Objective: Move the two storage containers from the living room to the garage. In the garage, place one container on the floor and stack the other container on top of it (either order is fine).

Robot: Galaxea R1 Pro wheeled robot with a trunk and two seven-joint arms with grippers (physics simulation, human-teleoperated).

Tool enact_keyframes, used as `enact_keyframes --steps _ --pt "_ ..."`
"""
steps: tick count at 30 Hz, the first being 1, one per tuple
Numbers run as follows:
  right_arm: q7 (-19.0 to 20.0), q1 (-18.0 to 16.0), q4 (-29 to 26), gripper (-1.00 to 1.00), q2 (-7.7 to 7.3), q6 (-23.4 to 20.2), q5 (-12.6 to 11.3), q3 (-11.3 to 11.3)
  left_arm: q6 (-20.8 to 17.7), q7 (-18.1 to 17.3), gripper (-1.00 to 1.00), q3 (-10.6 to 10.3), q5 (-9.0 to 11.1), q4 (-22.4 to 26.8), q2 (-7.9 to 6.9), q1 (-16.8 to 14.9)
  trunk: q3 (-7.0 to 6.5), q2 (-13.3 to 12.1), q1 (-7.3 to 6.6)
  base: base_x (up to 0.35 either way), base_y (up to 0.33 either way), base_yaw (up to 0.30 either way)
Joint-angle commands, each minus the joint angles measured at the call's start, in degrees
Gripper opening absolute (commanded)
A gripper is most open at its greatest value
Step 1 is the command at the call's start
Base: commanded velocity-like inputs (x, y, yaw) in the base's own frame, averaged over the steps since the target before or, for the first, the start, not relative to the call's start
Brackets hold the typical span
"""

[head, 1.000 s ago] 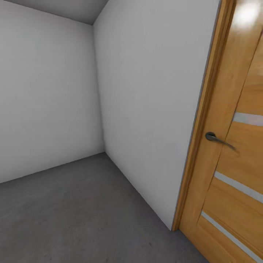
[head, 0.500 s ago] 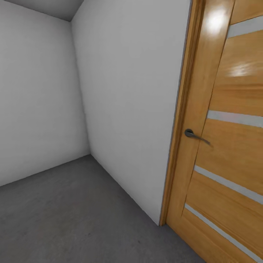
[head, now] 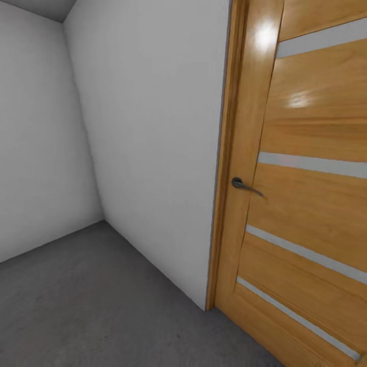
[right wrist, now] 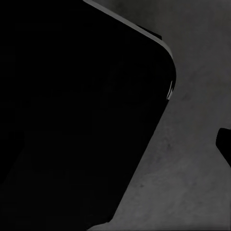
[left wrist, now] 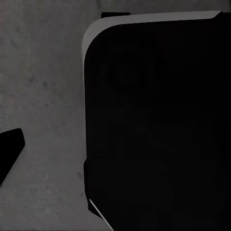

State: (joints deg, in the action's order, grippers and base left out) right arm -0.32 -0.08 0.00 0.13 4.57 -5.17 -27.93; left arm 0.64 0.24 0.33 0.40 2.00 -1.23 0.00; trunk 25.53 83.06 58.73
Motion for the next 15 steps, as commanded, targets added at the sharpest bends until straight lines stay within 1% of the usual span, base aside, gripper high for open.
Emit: enact_keyframes --steps 1,15 --pt "0.0 0.0 0.0 1.00 0.01 0.2 -0.5 -0.5 0.1 0.0 1.00 0.0 0.0 0.0 0.00 0.0 0.04 0.0 0.00 0.000 0.000 -0.275" --pt "0.0 0.0 0.0 1.00 0.00 0.2 -0.5 -0.5 0.1 0.0 1.00 0.0 0.0 0.0 0.00 0.0 0.04 0.0 0.00 0.000 0.000 -0.275"
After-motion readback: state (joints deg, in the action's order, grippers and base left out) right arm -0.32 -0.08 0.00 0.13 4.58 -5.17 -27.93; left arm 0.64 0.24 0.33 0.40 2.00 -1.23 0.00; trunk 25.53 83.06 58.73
